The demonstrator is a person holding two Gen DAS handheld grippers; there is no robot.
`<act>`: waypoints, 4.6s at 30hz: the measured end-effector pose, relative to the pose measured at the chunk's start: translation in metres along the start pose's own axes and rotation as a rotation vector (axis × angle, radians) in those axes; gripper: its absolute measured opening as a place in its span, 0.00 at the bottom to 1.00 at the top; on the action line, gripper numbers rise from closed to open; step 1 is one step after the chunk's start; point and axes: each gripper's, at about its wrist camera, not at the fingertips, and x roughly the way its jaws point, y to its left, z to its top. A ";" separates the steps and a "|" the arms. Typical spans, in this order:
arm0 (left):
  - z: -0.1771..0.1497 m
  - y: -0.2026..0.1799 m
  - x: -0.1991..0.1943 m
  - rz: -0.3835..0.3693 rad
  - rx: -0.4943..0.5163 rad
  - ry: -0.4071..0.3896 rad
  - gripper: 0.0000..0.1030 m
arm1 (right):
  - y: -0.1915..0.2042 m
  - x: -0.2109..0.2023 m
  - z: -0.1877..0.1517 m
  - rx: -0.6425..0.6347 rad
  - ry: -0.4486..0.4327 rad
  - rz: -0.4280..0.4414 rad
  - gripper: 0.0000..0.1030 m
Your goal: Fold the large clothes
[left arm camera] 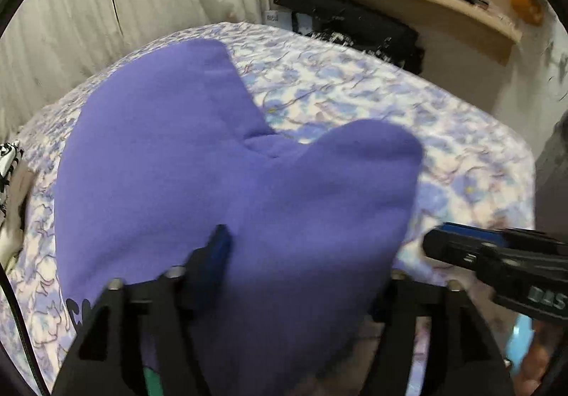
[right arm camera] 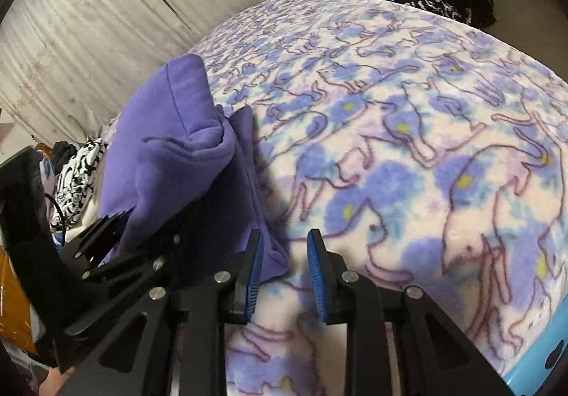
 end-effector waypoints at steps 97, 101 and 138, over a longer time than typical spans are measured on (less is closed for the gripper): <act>0.068 0.189 0.058 0.218 -0.357 0.109 0.94 | 0.061 0.162 0.127 -0.101 0.190 -0.058 0.50; 0.073 0.188 0.040 0.215 -0.376 0.120 0.93 | 0.065 0.133 0.129 -0.105 0.168 -0.031 0.51; -0.012 0.155 -0.064 -0.056 -0.421 0.101 0.99 | 0.077 0.060 0.077 -0.376 0.237 0.120 1.00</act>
